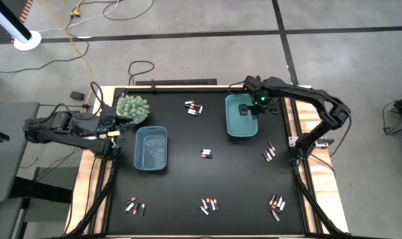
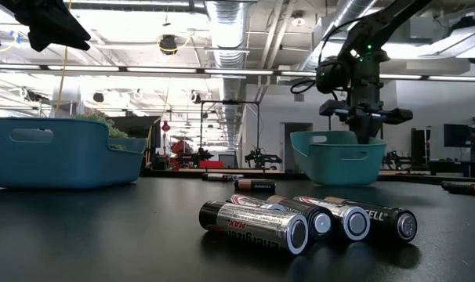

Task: Sort batteries
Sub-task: Prepare the bins

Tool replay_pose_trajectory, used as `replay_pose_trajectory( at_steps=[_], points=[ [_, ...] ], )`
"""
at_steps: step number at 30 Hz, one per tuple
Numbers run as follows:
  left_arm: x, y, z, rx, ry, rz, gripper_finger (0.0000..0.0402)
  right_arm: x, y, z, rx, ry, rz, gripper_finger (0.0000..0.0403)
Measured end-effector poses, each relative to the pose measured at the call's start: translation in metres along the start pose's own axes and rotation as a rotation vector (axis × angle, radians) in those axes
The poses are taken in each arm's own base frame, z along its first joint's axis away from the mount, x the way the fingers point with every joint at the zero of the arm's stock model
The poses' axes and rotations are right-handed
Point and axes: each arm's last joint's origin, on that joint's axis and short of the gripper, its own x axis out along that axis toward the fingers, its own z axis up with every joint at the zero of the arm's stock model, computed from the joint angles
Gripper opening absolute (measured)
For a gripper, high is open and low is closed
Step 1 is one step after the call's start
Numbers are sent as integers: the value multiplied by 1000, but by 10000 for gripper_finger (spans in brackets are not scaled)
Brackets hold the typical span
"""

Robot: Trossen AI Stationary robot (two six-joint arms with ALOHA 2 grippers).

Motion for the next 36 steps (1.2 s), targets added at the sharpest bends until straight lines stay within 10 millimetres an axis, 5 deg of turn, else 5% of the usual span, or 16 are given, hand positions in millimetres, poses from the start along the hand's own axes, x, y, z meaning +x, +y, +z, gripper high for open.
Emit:
replay_pose_trajectory(
  at_steps=[36],
  points=[
    [0,0,0,25,-1,1,128,26,8,-33,48,83,-12,7]
  ],
)
